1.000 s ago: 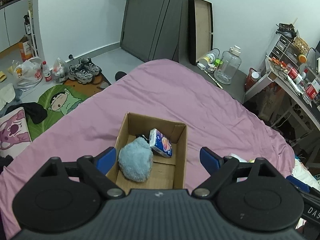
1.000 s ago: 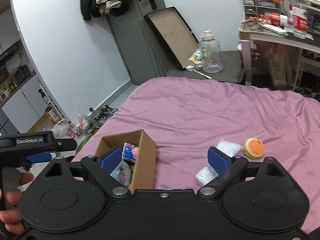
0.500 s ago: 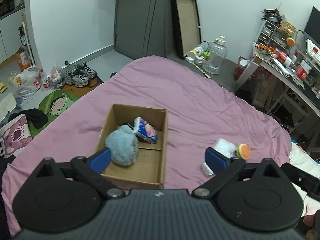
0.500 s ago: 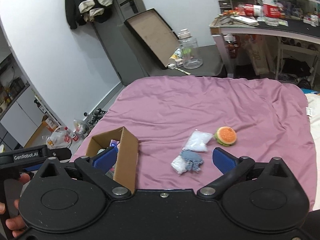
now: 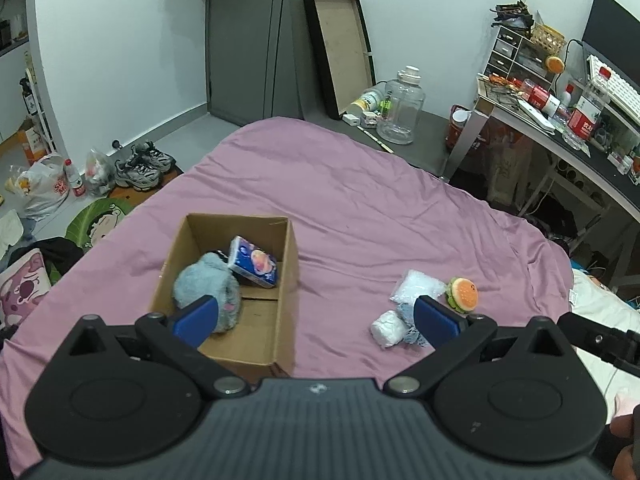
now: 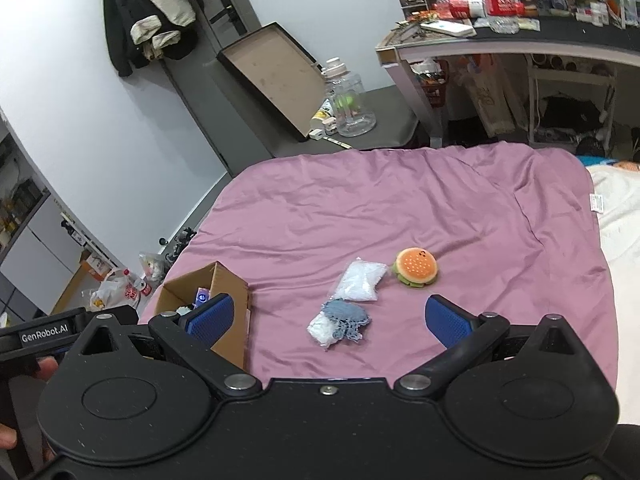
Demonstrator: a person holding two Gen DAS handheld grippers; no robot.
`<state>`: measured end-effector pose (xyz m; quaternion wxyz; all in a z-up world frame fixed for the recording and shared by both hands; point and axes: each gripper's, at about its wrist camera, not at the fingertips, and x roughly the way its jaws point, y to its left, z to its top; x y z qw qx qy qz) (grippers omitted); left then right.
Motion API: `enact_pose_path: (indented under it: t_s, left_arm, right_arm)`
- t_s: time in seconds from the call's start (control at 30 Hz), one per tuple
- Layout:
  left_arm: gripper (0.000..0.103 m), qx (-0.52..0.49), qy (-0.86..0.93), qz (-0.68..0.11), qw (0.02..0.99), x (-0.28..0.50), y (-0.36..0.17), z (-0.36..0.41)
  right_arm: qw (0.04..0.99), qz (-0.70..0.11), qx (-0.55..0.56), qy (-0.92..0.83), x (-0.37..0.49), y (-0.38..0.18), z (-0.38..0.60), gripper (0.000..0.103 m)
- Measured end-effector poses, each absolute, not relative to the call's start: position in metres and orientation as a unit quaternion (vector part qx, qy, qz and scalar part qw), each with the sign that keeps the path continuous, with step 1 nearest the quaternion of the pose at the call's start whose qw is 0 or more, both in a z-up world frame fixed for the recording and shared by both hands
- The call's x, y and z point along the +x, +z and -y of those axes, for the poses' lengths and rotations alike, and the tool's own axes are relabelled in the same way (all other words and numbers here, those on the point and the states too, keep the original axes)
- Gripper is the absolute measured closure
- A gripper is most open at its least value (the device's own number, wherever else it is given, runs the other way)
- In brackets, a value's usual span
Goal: Organize soft objects
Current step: 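Move both tools from the box toward the white tissue bundle and denim cloth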
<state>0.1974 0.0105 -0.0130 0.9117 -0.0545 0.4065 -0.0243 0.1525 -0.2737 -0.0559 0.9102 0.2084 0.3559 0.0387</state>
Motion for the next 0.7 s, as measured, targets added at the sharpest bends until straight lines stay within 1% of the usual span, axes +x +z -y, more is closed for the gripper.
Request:
enact_pose_path:
  t_s: [0.2,0.37,0.57,0.67,0.7]
  left_arm:
    - [0.000,-0.052,-0.027,-0.425,0.903,0.206,-0.025,0.008]
    - [0.000,-0.057,-0.025,-0.462,0.885,0.218,-0.042,0.020]
    - [0.000,-0.058,-0.025,-0.485,0.872,0.234,-0.062,0.033]
    - [0.000,-0.065,-0.026,-0.488,0.870,0.241,-0.071,0.037]
    - [0.001,-0.064,-0.025,-0.489,0.870,0.244,-0.073,0.039]
  right_arm:
    - [0.902,-0.365,0.228,0.039,0.159,-0.070,0.287,0.000]
    - [0.891,-0.376,0.252,0.036,0.167,-0.089,0.296,0.000]
    - [0.878,-0.388,0.279,0.037,0.180,-0.111,0.305,0.000]
    - [0.868,-0.394,0.299,0.042,0.188,-0.124,0.309,0.002]
    - [0.864,-0.398,0.305,0.044,0.192,-0.129,0.310,0.004]
